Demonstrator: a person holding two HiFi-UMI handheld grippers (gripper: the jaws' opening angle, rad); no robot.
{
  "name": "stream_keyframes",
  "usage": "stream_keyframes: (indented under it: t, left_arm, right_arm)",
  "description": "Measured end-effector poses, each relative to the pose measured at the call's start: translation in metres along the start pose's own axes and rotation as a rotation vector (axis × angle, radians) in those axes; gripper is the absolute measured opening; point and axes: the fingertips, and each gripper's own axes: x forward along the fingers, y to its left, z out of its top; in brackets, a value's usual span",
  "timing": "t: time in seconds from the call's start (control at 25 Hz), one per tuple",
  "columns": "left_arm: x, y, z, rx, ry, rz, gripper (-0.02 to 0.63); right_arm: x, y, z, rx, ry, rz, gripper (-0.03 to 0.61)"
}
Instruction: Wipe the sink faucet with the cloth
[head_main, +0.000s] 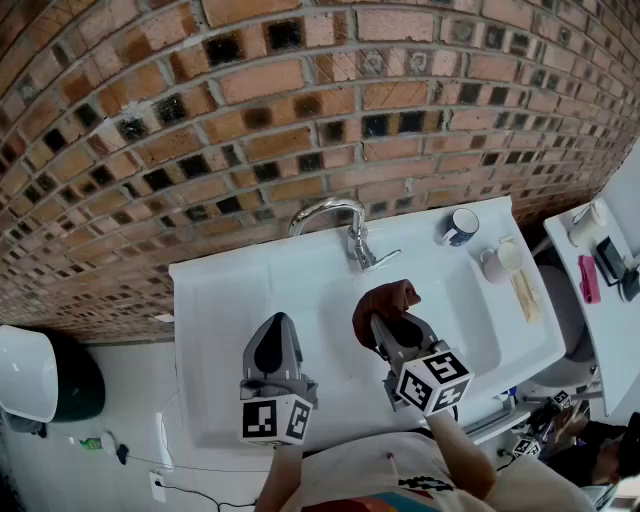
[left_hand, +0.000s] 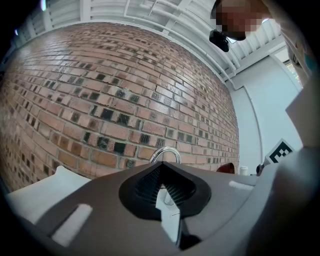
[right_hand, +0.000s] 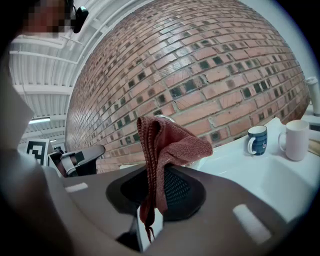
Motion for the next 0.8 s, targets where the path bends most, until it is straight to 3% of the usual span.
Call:
stream_keyframes:
  t: [0.28, 0.56, 0.8]
  left_arm:
    - [0.014, 0.008, -0.015, -0.025, 0.033, 0.014, 0.005]
    - [0.020, 0.010, -0.019, -0.033, 0.044, 0.017, 0.005]
    - [0.022, 0.012, -0.021, -0.032, 0.047, 0.018, 0.005]
  right_arm:
    - [0.033, -0.022, -0.025, -0.037, 0.071, -0.011, 0.048]
    - [0.085, -0.073, -0.067, -0.026, 0.214, -0.087, 0.048]
    - [0.110, -0.085, -0.070, -0.054, 0.264, -0.087, 0.048]
